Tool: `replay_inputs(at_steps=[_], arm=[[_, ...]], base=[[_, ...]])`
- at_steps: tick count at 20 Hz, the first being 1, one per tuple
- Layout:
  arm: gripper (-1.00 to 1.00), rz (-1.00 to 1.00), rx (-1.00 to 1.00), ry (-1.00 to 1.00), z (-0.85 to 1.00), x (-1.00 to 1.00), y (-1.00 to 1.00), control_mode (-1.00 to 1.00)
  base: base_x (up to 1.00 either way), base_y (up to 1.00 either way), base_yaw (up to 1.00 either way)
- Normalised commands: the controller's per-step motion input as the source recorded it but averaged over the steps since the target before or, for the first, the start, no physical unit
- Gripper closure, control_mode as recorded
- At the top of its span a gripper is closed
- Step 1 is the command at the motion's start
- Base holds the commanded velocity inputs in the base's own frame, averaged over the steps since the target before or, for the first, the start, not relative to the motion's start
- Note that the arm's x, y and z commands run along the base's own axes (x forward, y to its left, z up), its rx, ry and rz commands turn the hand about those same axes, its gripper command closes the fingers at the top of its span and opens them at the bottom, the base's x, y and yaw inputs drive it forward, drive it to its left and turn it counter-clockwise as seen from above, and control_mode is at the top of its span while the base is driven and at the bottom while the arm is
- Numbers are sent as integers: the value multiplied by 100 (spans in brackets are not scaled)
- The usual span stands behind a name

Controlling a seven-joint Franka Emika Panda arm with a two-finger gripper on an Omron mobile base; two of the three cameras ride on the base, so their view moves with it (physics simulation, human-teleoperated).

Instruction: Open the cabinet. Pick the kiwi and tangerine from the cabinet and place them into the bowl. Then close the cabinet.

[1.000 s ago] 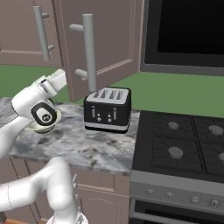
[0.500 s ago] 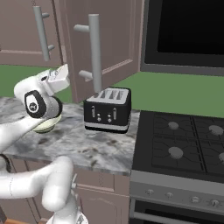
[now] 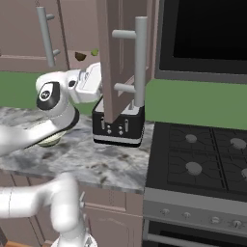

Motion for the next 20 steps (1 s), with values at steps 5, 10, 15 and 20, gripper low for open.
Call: replay_inputs(at_steps=[5, 10, 15, 20], arm=[[-100, 3, -8, 0, -1, -24, 71, -100], [-100, 15, -10, 5, 0, -39, 96, -100], [-100, 30, -1, 12, 1, -51, 49, -100], [-100, 37, 4, 15, 15, -25, 41, -100]], base=[[0, 0, 0], [0, 0, 0], [0, 0, 0], [0, 0, 0]])
